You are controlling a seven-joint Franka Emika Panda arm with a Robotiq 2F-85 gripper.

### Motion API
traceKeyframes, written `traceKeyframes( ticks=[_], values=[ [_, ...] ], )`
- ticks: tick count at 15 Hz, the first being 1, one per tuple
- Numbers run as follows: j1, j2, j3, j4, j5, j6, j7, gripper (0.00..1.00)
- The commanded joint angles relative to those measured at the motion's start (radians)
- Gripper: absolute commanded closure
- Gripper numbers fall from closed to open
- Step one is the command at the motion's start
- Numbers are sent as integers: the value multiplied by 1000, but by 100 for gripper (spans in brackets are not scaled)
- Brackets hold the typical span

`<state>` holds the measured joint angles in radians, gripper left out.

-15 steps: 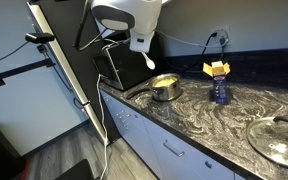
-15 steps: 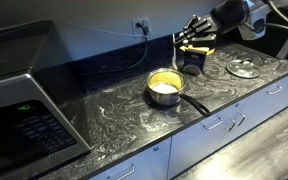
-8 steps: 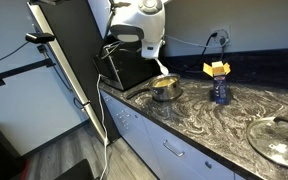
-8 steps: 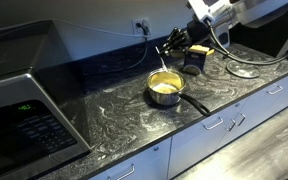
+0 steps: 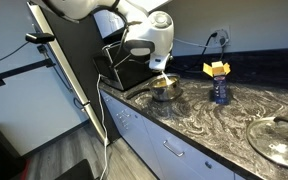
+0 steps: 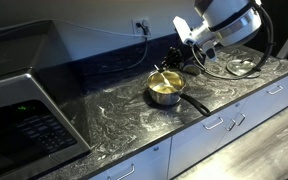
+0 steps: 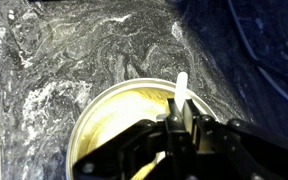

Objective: Pick up the spoon and stir the pot

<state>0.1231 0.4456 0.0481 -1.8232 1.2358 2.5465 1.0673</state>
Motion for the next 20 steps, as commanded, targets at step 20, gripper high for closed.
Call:
traceKeyframes(
  ticks=[20],
  values=[
    [-64, 59, 8, 117, -73, -304, 289, 97]
  ],
)
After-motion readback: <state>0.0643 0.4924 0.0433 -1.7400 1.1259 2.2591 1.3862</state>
